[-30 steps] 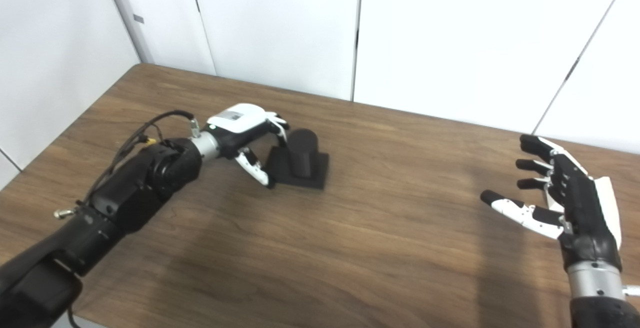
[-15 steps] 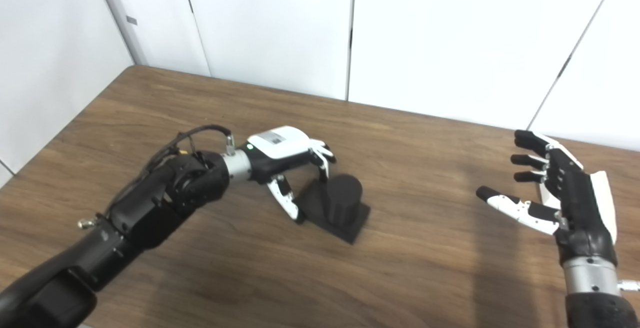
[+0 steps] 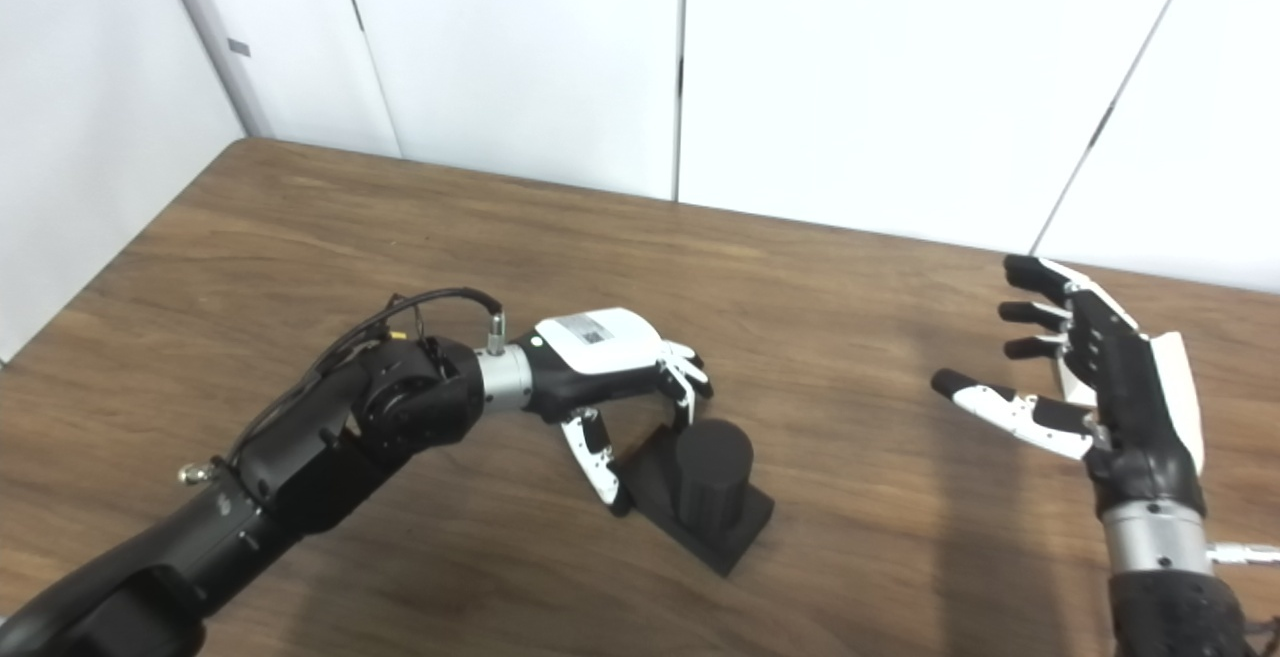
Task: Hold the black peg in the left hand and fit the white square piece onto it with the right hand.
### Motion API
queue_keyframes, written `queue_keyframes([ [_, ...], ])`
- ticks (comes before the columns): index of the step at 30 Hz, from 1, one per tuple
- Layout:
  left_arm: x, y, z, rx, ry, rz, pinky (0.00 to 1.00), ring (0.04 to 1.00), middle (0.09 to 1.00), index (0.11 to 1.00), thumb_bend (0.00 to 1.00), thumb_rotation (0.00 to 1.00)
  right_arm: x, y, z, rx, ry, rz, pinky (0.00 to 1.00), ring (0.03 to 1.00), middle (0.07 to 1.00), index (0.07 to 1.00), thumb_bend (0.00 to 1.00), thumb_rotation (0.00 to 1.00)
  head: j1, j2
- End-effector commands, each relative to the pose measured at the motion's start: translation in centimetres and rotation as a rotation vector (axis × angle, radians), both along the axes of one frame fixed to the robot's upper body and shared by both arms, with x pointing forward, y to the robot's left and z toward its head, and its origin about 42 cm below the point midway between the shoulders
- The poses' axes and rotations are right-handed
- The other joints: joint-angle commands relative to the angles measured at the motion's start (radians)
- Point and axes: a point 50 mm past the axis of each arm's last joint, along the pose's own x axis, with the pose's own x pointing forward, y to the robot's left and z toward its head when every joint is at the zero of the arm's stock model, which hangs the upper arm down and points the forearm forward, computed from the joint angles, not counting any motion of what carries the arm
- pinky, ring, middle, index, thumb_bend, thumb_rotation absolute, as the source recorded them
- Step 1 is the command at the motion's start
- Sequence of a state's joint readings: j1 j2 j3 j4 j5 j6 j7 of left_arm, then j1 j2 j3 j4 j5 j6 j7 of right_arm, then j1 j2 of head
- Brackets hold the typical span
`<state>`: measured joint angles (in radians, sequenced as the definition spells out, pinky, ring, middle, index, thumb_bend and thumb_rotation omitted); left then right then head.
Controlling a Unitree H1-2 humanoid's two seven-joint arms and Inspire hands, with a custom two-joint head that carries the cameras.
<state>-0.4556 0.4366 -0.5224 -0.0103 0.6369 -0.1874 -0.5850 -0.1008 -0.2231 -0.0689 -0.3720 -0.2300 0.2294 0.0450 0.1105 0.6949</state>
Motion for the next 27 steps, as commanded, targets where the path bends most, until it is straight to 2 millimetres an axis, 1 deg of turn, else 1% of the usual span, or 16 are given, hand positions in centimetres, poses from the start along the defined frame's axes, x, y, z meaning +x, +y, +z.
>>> queue_keyframes([
  [1, 0.2, -0.2, 0.2, 0.052, -0.002, -0.046, 0.88, 0.914, 0.861, 0.487, 0.52, 0.07, 0.4, -0.2, 1.4, -0.028, -0.094, 0.008, 0.55, 0.706, 0.788, 0.763, 0.66, 0.0, -0.003, 0.002],
  [7, 0.1, -0.2, -0.5, 0.089, 0.004, -0.055, 0.88, 0.921, 0.863, 0.487, 0.52, 0.07, 0.3, -0.1, 1.4, -0.027, -0.096, 0.006, 0.56, 0.714, 0.801, 0.762, 0.66, 0.04, -0.044, 0.006],
  [12, 0.2, 0.7, -0.5, 0.123, -0.017, -0.065, 0.87, 0.924, 0.861, 0.487, 0.52, 0.07, 0.5, 0.3, 2.0, -0.023, -0.112, 0.007, 0.57, 0.724, 0.802, 0.771, 0.67, 0.06, -0.184, 0.006],
  [13, 0.2, 0.9, -0.5, 0.133, -0.018, -0.064, 0.87, 0.925, 0.865, 0.487, 0.52, 0.07, 0.5, 0.3, 2.3, -0.033, -0.117, 0.003, 0.59, 0.716, 0.794, 0.771, 0.67, 0.06, -0.205, 0.005],
  [14, 0.2, 1.2, -0.5, 0.134, -0.021, -0.064, 0.88, 0.926, 0.866, 0.488, 0.52, 0.07, 0.6, 0.4, 2.6, -0.038, -0.121, 0.001, 0.59, 0.707, 0.785, 0.77, 0.67, 0.06, -0.251, 0.0],
  [15, 0.2, 1.5, -0.5, 0.131, -0.024, -0.063, 0.87, 0.92, 0.861, 0.488, 0.52, 0.07, 0.6, 0.4, 2.8, -0.041, -0.127, -0.001, 0.59, 0.703, 0.784, 0.768, 0.68, 0.06, -0.278, -0.004],
  [16, 0.1, 1.7, -0.5, 0.129, -0.026, -0.062, 0.87, 0.915, 0.856, 0.488, 0.52, 0.07, 0.8, 0.5, 3.1, -0.048, -0.135, -0.003, 0.58, 0.701, 0.784, 0.765, 0.69, 0.06, -0.287, -0.005],
  [18, 0.1, 2.4, -0.8, 0.139, -0.032, -0.064, 0.86, 0.909, 0.853, 0.488, 0.52, 0.07, 1.2, 0.4, 3.8, -0.086, -0.16, -0.005, 0.55, 0.7, 0.79, 0.761, 0.7, 0.08, -0.375, -0.022],
  [19, 0.0, 2.7, -1.0, 0.141, -0.036, -0.067, 0.85, 0.908, 0.852, 0.488, 0.52, 0.07, 1.3, 0.3, 4.2, -0.102, -0.171, -0.006, 0.54, 0.699, 0.791, 0.761, 0.7, 0.09, -0.375, -0.022],
  [20, 0.0, 3.0, -1.1, 0.142, -0.037, -0.068, 0.84, 0.904, 0.848, 0.488, 0.52, 0.07, 1.5, 0.3, 4.5, -0.115, -0.179, -0.009, 0.54, 0.698, 0.791, 0.76, 0.7, 0.09, -0.415, -0.034],
  [21, 0.0, 3.3, -1.3, 0.14, -0.037, -0.066, 0.84, 0.903, 0.846, 0.488, 0.52, 0.07, 1.8, 0.2, 5.0, -0.128, -0.188, -0.01, 0.53, 0.696, 0.787, 0.758, 0.7, 0.1, -0.436, -0.041],
  [22, 0.0, 3.5, -1.4, 0.143, -0.035, -0.061, 0.83, 0.9, 0.843, 0.488, 0.52, 0.07, 2.1, 0.1, 5.5, -0.145, -0.196, -0.009, 0.53, 0.688, 0.781, 0.755, 0.7, 0.1, -0.442, -0.044],
  [23, 0.0, 3.9, -1.6, 0.147, -0.035, -0.058, 0.82, 0.899, 0.843, 0.488, 0.52, 0.07, 2.4, 0.0, 6.0, -0.168, -0.204, -0.002, 0.53, 0.679, 0.775, 0.756, 0.7, 0.09, -0.472, -0.059],
  [24, 0.1, 4.1, -1.7, 0.151, -0.033, -0.055, 0.82, 0.895, 0.841, 0.488, 0.52, 0.07, 2.8, -0.2, 6.6, -0.193, -0.21, 0.005, 0.53, 0.674, 0.774, 0.758, 0.69, 0.09, -0.485, -0.061],
  [25, 0.1, 4.4, -1.8, 0.153, -0.032, -0.052, 0.82, 0.894, 0.842, 0.488, 0.52, 0.06, 3.3, -0.4, 7.3, -0.218, -0.214, 0.012, 0.53, 0.673, 0.772, 0.761, 0.68, 0.1, -0.495, -0.061],
  [27, 0.2, 4.9, -2.1, 0.153, -0.03, -0.049, 0.81, 0.891, 0.84, 0.487, 0.52, 0.06, 4.0, -0.7, 8.3, -0.257, -0.22, 0.02, 0.53, 0.676, 0.768, 0.758, 0.69, 0.12, -0.534, -0.077],
])
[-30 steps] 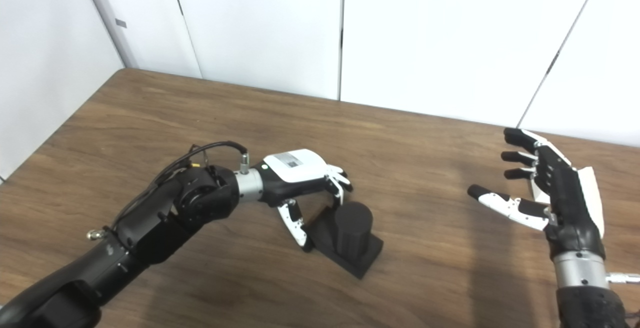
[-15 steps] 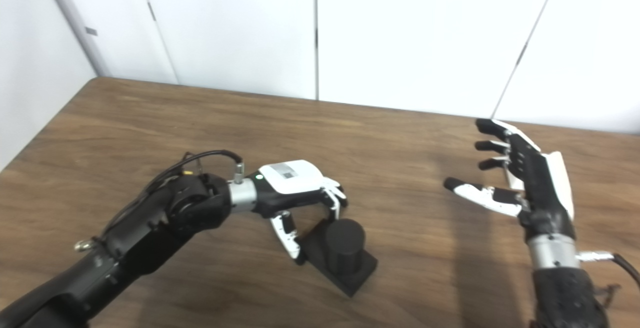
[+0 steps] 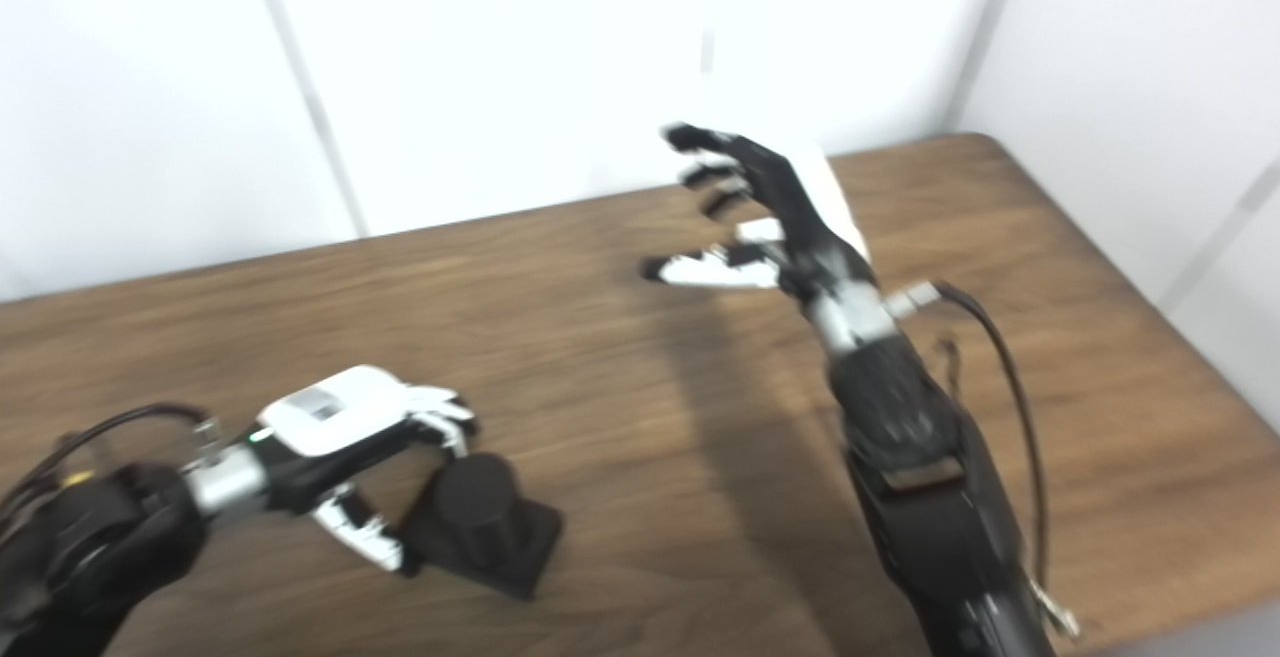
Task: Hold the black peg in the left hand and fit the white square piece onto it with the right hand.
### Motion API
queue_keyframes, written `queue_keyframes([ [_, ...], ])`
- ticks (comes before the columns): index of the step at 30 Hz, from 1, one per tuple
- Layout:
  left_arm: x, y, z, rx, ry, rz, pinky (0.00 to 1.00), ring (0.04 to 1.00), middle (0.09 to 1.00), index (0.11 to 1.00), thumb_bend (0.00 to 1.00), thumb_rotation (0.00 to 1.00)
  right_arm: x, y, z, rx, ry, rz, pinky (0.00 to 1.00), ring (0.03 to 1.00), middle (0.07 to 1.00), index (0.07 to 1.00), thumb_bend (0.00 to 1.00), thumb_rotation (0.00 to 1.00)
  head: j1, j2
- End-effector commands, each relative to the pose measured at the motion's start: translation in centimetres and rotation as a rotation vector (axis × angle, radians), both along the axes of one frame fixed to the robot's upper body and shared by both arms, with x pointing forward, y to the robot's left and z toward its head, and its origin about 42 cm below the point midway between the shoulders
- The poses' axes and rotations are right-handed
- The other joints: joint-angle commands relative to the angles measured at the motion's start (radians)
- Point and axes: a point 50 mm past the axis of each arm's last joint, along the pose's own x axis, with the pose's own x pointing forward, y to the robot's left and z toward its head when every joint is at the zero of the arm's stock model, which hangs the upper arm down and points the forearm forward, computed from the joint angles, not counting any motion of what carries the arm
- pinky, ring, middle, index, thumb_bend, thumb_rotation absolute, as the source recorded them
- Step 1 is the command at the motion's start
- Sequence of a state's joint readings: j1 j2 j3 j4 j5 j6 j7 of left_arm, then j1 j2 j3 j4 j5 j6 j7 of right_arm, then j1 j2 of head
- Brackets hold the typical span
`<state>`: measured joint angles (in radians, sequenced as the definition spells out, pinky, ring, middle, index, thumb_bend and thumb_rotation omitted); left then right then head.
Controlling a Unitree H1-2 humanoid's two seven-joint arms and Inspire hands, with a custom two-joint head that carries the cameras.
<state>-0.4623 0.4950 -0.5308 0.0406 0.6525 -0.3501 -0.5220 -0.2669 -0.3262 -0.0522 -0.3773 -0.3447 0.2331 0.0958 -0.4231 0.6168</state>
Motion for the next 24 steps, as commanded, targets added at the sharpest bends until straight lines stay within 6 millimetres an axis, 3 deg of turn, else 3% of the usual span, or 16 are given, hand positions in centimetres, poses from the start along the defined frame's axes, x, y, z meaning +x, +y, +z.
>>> queue_keyframes([
  [1, 0.0, 3.1, -1.8, 0.12, 0.037, 0.047, 0.81, 0.89, 0.84, 0.487, 0.52, 0.06, 1.0, -0.3, 2.9, -0.057, -0.077, 0.004, 0.53, 0.676, 0.768, 0.757, 0.69, 0.12, -0.016, -0.005],
  [8, 0.1, 4.6, -2.4, 0.123, 0.043, 0.044, 0.8, 0.886, 0.84, 0.488, 0.52, 0.06, 5.4, -2.4, 5.3, -0.228, -0.021, -0.073, 0.53, 0.672, 0.77, 0.753, 0.7, 0.05, -0.124, -0.058],
  [10, 0.0, 4.8, -2.4, 0.122, 0.047, 0.048, 0.81, 0.883, 0.836, 0.488, 0.52, 0.06, 6.6, -3.0, 5.6, -0.31, 0.012, -0.092, 0.54, 0.674, 0.751, 0.741, 0.73, 0.06, -0.131, -0.063],
  [16, 0.0, 5.3, -2.8, 0.116, 0.05, 0.048, 0.82, 0.885, 0.835, 0.488, 0.52, 0.06, 8.5, -5.1, 6.1, -0.564, 0.143, -0.125, 0.69, 0.841, 0.856, 0.716, 0.73, 0.11, -0.133, -0.066],
  [24, 0.0, 5.8, -3.3, 0.092, 0.037, 0.048, 0.8, 0.878, 0.836, 0.488, 0.52, 0.07, 11.2, -7.7, 6.3, -0.714, 0.274, -0.16, 0.73, 0.884, 0.899, 0.737, 0.74, 0.15, -0.133, -0.074],
])
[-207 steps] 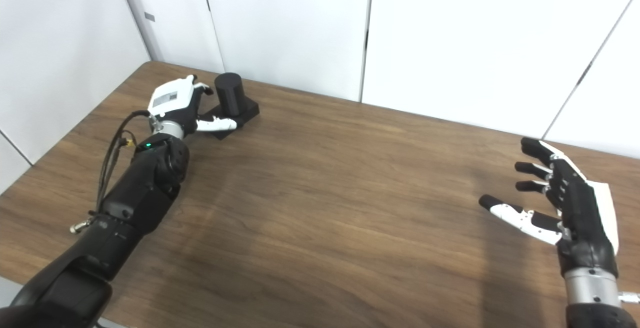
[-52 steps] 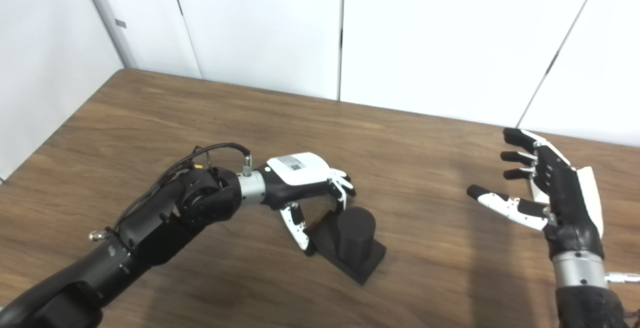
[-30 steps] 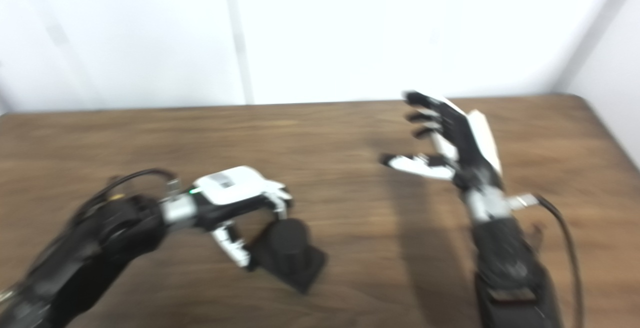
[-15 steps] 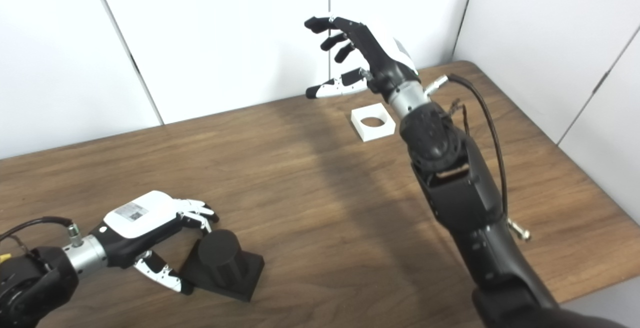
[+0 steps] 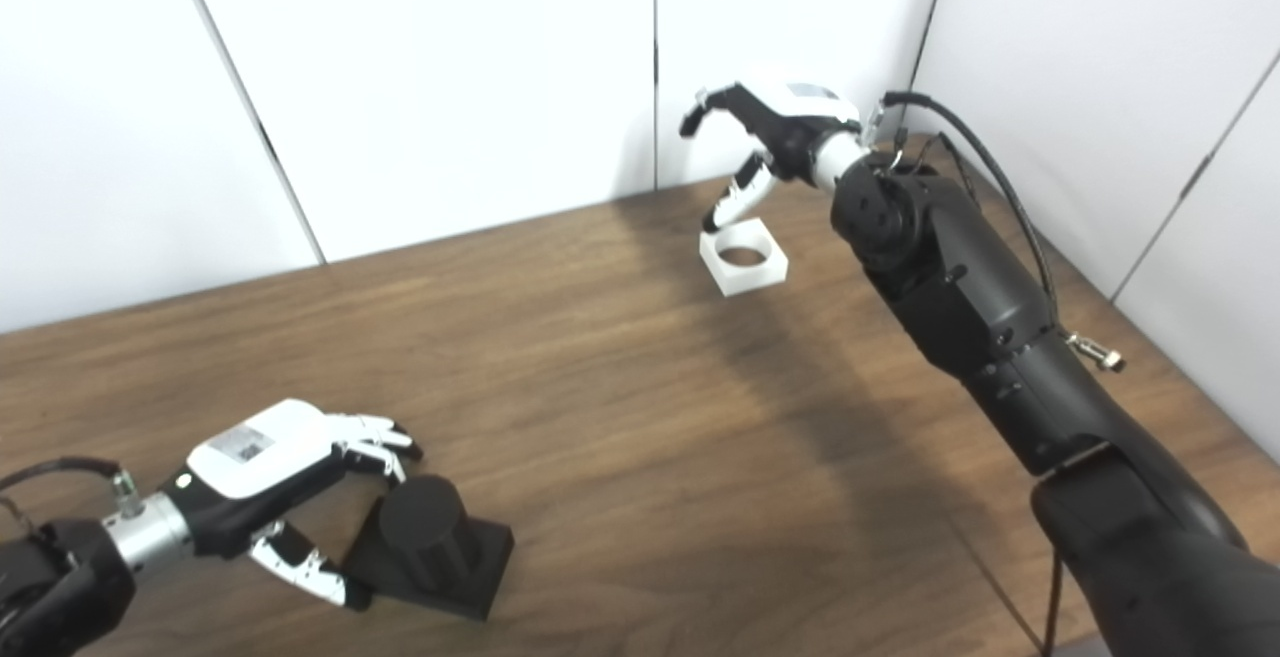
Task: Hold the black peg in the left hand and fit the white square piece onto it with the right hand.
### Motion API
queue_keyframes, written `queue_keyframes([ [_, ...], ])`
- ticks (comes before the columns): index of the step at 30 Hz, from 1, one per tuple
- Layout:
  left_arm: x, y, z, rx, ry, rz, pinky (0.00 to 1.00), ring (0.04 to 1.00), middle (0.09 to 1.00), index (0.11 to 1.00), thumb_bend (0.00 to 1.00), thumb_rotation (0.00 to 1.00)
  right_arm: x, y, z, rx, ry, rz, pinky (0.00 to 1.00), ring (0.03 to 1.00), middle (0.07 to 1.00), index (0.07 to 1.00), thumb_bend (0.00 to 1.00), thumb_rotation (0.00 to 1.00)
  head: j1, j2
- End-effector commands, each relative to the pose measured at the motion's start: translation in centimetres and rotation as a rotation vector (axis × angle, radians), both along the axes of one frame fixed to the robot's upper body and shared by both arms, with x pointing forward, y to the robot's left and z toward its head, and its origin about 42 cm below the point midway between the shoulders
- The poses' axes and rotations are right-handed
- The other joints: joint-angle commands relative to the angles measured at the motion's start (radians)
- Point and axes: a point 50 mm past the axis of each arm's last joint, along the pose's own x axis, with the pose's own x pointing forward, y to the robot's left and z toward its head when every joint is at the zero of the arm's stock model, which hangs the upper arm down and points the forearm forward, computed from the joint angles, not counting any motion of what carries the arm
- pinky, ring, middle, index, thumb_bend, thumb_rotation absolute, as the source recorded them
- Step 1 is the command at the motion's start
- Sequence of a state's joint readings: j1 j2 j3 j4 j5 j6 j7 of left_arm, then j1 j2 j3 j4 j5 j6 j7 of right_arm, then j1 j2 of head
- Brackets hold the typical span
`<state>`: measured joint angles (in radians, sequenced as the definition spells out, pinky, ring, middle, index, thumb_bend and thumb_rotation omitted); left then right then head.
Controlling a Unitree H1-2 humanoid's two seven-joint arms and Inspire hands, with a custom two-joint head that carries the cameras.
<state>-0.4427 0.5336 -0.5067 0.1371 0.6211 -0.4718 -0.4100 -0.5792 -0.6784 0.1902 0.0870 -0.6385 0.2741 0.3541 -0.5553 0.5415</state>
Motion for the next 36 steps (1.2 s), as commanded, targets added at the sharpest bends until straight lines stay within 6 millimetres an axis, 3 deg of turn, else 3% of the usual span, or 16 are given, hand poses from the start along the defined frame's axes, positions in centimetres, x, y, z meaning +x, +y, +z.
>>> queue_keyframes([
  [1, -0.3, 2.9, -2.0, 0.157, 0.046, 0.041, 0.8, 0.879, 0.836, 0.488, 0.52, 0.07, 1.2, -0.8, 4.2, -0.053, -0.067, 0.005, 0.73, 0.886, 0.901, 0.74, 0.74, 0.15, 0.0, -0.001],
  [13, -0.9, 2.9, -2.2, 0.164, 0.055, 0.036, 0.81, 0.891, 0.838, 0.489, 0.52, 0.07, 3.2, -2.6, 4.4, -0.042, 0.131, -0.049, 0.72, 0.892, 0.916, 0.793, 0.79, 0.21, 0.004, -0.002],
  [18, -1.0, 3.1, -2.2, 0.155, 0.055, 0.039, 0.82, 0.887, 0.832, 0.488, 0.52, 0.07, 3.4, -3.2, 4.3, -0.039, 0.239, -0.077, 0.76, 0.964, 0.979, 0.879, 0.91, 0.33, 0.009, 0.0],
  [22, -1.1, 3.2, -2.3, 0.167, 0.056, 0.04, 0.82, 0.89, 0.836, 0.489, 0.52, 0.07, 3.4, -3.2, 4.3, -0.057, 0.298, -0.085, 0.79, 0.975, 0.999, 0.922, 0.98, 0.37, 0.009, 0.001],
  [28, -1.0, 3.2, -2.5, 0.172, 0.057, 0.037, 0.81, 0.897, 0.835, 0.489, 0.52, 0.07, 3.4, -3.1, 4.0, -0.079, 0.366, -0.091, 0.83, 0.996, 1.0, 0.947, 0.99, 0.35, 0.008, 0.002],
  [36, -1.1, 3.3, -2.4, 0.172, 0.062, 0.04, 0.81, 0.898, 0.835, 0.489, 0.52, 0.07, 3.2, -2.8, 2.1, -0.113, 0.397, -0.101, 0.79, 0.976, 1.0, 0.934, 0.92, 0.3, 0.016, 0.005],
])
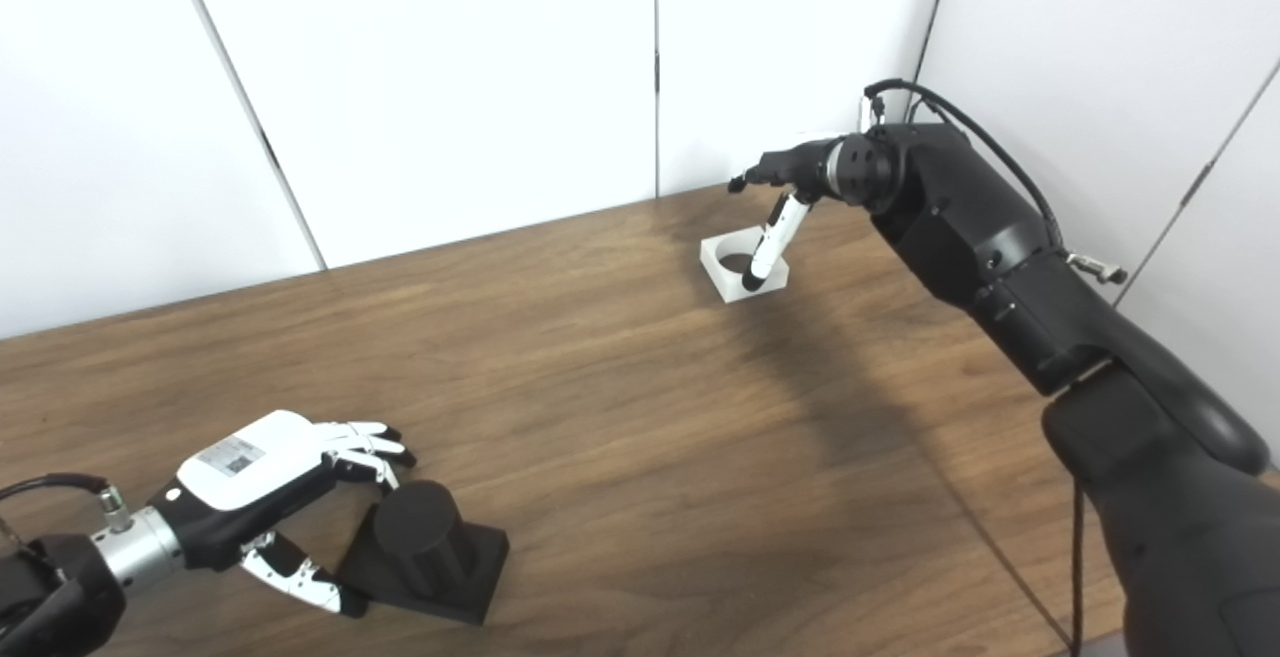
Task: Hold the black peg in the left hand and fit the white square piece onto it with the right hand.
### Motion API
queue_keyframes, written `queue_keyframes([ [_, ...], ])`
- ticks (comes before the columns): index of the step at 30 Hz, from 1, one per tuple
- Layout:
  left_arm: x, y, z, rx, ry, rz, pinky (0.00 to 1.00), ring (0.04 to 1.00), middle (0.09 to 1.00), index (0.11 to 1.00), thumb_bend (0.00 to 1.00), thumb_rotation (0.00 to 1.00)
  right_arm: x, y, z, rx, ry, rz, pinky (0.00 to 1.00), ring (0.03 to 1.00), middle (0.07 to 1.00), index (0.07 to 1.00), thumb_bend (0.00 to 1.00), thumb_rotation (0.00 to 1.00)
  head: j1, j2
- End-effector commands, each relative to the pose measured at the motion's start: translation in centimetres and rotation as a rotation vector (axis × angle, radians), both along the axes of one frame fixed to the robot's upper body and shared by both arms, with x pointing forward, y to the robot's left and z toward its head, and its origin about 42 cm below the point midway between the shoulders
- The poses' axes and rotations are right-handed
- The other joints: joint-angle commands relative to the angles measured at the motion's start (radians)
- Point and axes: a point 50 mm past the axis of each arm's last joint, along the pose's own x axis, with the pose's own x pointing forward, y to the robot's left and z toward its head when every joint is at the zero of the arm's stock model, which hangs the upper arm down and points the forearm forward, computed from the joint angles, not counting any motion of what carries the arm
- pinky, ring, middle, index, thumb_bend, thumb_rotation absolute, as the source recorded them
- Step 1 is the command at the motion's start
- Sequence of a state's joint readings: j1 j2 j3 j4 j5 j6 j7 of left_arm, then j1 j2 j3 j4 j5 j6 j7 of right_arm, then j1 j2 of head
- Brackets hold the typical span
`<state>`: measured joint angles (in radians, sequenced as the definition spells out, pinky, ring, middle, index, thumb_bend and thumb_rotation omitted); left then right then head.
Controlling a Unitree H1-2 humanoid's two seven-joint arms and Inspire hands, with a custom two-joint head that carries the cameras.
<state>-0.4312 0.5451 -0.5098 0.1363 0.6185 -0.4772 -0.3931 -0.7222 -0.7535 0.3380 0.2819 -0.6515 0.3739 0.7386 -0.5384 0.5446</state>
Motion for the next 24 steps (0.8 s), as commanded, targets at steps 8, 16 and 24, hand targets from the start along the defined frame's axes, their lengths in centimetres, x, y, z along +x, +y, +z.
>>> queue_keyframes([
  [8, -0.8, 2.7, -1.9, 0.179, 0.06, 0.033, 0.81, 0.894, 0.833, 0.489, 0.52, 0.07, 0.5, -0.1, 1.5, -0.026, -0.045, -0.009, 0.79, 0.975, 1.0, 0.933, 0.94, 0.28, 0.005, 0.004],
  [16, -1.1, 2.4, -2.1, 0.176, 0.067, 0.028, 0.8, 0.892, 0.837, 0.489, 0.52, 0.07, 0.6, -0.2, 0.0, -0.03, -0.057, -0.025, 0.77, 0.943, 0.985, 0.916, 0.93, 0.24, 0.014, 0.006],
  [24, -1.2, 2.3, -2.1, 0.176, 0.068, 0.024, 0.81, 0.893, 0.835, 0.489, 0.52, 0.07, 1.0, -0.4, -1.2, -0.02, -0.064, -0.04, 0.78, 0.949, 0.982, 0.903, 0.9, 0.19, 0.024, 0.011],
])
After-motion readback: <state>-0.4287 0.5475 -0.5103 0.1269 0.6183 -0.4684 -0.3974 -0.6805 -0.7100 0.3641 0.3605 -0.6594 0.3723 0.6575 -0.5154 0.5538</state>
